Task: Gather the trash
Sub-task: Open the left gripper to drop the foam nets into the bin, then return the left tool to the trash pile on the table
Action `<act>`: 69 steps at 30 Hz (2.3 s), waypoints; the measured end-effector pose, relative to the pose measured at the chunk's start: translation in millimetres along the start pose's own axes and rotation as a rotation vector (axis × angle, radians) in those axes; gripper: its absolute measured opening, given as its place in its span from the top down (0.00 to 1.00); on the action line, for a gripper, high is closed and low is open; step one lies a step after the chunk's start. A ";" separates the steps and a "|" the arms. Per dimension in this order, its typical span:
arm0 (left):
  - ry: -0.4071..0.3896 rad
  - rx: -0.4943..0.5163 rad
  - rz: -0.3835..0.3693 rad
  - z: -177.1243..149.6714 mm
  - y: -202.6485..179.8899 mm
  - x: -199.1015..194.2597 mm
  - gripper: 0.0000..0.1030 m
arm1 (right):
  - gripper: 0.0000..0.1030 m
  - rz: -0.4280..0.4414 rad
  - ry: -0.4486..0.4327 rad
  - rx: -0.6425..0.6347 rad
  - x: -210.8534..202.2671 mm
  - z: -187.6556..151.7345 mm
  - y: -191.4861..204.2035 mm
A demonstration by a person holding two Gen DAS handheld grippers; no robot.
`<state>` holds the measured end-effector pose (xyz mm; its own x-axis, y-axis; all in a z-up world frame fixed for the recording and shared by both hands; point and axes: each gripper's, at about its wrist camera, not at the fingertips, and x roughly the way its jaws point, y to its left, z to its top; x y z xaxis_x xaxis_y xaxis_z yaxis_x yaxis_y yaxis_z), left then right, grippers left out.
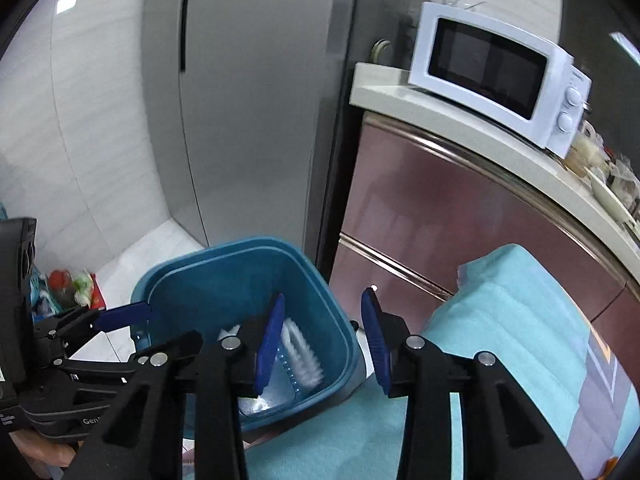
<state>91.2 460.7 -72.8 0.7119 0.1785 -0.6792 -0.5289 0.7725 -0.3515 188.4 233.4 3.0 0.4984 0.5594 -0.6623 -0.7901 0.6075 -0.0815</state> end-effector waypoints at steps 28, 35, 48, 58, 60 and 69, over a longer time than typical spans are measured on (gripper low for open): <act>-0.470 0.525 -0.228 -163.7 -302.6 -221.8 0.05 | 0.08 -0.397 -0.535 0.262 -297.5 -211.3 -104.6; -0.401 0.643 -0.360 -232.5 -370.9 -223.2 0.05 | 0.07 -0.621 -0.471 0.348 -340.1 -282.4 -131.7; -0.259 0.789 -0.533 -306.8 -457.6 -202.9 0.05 | 0.09 -0.750 -0.367 0.529 -363.4 -338.5 -193.0; -0.116 0.856 -0.481 -308.3 -484.6 -148.3 0.05 | 0.11 -0.696 -0.298 0.530 -343.3 -331.8 -229.4; -0.096 0.880 -0.466 -313.0 -487.9 -138.9 0.05 | 0.11 -0.687 -0.289 0.532 -341.0 -331.3 -234.1; 0.058 0.840 -0.415 -303.6 -503.2 -94.3 0.07 | 0.11 -0.658 -0.254 0.527 -327.2 -324.7 -245.6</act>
<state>150.0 -129.9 -27.5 0.7330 -0.2230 -0.6426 0.2850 0.9585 -0.0075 103.5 -282.0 -2.1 0.9085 0.0746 -0.4112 -0.0783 0.9969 0.0079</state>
